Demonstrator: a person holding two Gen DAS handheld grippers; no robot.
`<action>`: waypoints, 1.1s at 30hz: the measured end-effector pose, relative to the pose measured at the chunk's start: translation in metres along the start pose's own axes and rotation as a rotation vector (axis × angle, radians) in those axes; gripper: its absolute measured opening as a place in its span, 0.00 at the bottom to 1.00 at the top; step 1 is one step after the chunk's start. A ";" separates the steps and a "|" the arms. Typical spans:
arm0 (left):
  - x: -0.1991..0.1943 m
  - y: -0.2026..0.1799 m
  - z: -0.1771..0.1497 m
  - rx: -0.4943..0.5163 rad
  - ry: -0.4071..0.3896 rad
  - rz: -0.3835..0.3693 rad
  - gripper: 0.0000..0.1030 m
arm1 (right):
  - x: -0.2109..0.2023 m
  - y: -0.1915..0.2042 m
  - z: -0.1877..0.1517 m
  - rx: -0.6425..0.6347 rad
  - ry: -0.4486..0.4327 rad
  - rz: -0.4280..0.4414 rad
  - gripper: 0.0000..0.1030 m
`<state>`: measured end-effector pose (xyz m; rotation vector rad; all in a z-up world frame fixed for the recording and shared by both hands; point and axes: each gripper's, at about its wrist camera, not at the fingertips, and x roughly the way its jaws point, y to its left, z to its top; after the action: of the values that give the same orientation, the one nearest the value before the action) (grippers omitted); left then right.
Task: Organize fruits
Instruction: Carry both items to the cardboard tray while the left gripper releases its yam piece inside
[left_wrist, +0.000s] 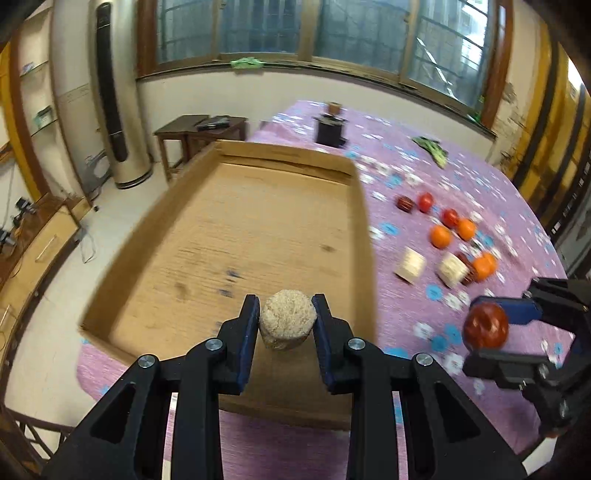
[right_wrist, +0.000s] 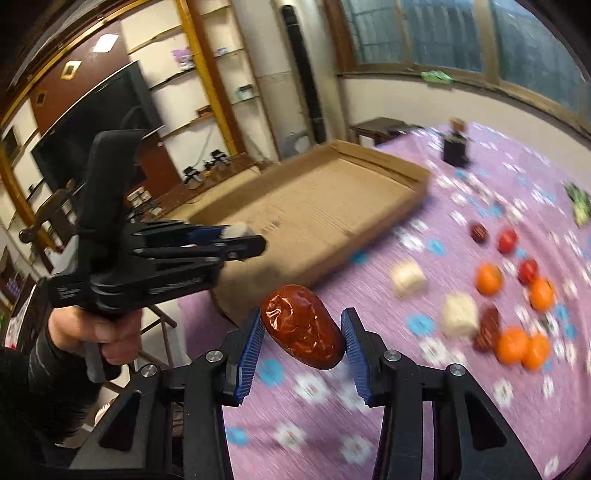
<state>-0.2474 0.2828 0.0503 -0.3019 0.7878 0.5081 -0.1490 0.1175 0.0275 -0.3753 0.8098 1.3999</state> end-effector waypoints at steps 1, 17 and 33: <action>0.000 0.007 0.002 -0.010 -0.004 0.012 0.25 | 0.005 0.006 0.006 -0.014 -0.003 0.006 0.42; 0.046 0.054 0.006 -0.032 0.096 0.073 0.26 | 0.121 0.048 0.045 -0.125 0.165 0.043 0.42; 0.018 0.041 -0.003 -0.037 0.049 0.110 0.62 | 0.100 0.036 0.038 -0.100 0.124 0.040 0.61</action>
<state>-0.2603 0.3218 0.0325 -0.3071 0.8467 0.6207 -0.1764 0.2207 -0.0075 -0.5297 0.8535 1.4691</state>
